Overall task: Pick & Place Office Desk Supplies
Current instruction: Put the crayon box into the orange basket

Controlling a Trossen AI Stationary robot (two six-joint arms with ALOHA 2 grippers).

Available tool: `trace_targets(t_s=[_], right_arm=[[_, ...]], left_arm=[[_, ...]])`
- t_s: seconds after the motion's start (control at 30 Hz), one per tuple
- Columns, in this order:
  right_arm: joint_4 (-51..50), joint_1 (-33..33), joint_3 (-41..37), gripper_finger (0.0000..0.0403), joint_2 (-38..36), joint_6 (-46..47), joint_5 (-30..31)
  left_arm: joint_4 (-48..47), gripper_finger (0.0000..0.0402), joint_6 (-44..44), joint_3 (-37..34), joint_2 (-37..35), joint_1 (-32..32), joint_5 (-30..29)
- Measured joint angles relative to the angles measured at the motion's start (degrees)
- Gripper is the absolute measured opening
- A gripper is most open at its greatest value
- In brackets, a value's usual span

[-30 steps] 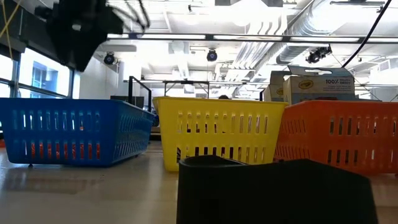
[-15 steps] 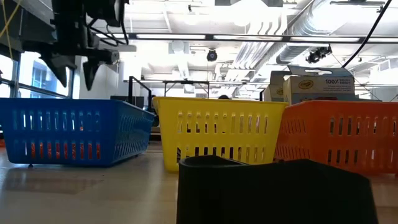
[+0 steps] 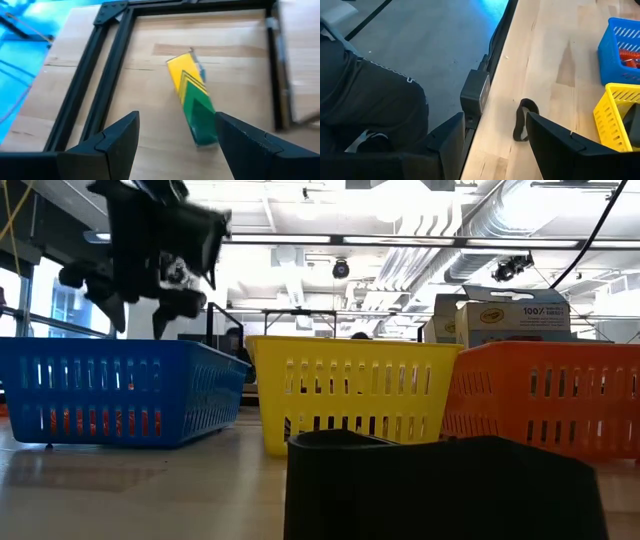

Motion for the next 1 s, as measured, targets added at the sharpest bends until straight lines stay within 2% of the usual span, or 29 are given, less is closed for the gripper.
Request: trace_targets(t_s=[0.23, 0.47, 0.83, 1.0], right_arm=[[-0.73, 0.31, 0.00, 0.0199, 0.00, 0.09, -0.04], [-1.25, 0.35, 0.00, 0.0199, 0.00, 0.11, -0.04], [-1.27, 0.31, 0.00, 0.0199, 0.00, 0.13, -0.02], [-1.27, 0.13, 0.00, 0.0199, 0.00, 0.13, 0.02]], left_arm=[[2.42, 0.0248, -9.65, -0.25, 6.92, 3.62, 1.30], [6.58, 0.0248, -8.75, -0.18, 9.72, 4.80, 1.55], [6.22, 0.0248, -8.06, -0.18, 9.67, 4.39, 1.68], [5.02, 0.0248, -8.25, -0.16, 6.70, 4.34, 1.94]])
